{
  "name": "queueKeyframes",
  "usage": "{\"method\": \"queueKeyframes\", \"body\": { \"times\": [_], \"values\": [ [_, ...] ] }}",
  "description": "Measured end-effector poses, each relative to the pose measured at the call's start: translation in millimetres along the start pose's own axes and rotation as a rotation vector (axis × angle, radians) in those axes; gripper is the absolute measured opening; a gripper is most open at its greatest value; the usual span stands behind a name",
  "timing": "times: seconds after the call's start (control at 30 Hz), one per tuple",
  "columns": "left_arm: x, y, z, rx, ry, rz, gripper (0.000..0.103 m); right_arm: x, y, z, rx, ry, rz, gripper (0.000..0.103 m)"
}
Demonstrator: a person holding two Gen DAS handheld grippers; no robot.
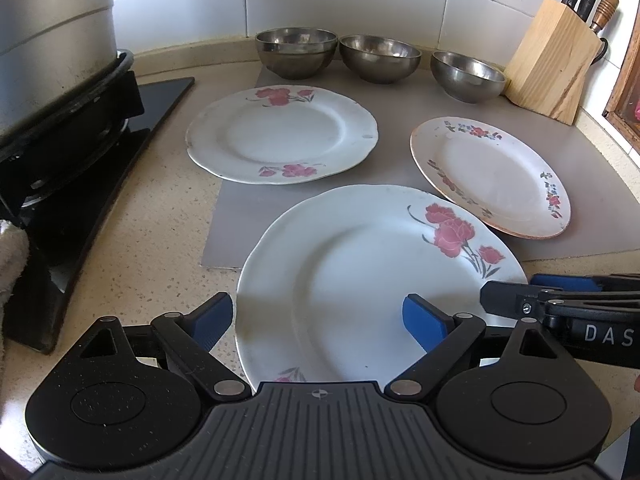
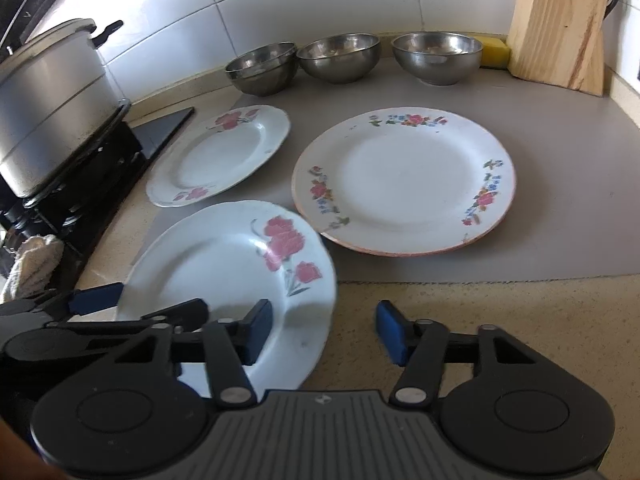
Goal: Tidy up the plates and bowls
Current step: 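Close the right gripper on the rim of the pink-flowered plate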
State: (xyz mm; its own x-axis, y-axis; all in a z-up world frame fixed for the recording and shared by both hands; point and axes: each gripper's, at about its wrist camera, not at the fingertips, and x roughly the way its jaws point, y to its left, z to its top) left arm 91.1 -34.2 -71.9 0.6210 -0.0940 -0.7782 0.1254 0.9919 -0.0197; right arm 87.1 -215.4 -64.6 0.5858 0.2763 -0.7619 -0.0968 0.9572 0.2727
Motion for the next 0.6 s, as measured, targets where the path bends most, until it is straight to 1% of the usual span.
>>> {"method": "queueKeyframes", "body": {
  "times": [0.07,0.17,0.27,0.43,0.6],
  "values": [
    [-0.9,-0.4,-0.8,0.001,-0.002,-0.008,0.088,0.9,0.0,-0.8,0.020,0.009,0.053,0.020],
    [-1.6,0.4,-1.1,0.007,0.000,-0.016,0.088,1.6,-1.0,-1.0,0.034,0.010,0.067,0.019],
    [-2.2,0.9,-2.6,0.008,-0.004,-0.023,0.087,0.3,-7.4,-0.2,0.066,0.026,0.102,0.019],
    [-2.3,2.2,-3.1,0.012,-0.013,-0.027,0.085,-0.4,-5.7,-1.6,0.063,0.019,0.092,0.018],
    [-4.1,2.4,-2.8,0.005,-0.020,-0.015,0.079,0.4,-2.4,-2.6,0.040,0.009,0.077,0.017]
  ]
}}
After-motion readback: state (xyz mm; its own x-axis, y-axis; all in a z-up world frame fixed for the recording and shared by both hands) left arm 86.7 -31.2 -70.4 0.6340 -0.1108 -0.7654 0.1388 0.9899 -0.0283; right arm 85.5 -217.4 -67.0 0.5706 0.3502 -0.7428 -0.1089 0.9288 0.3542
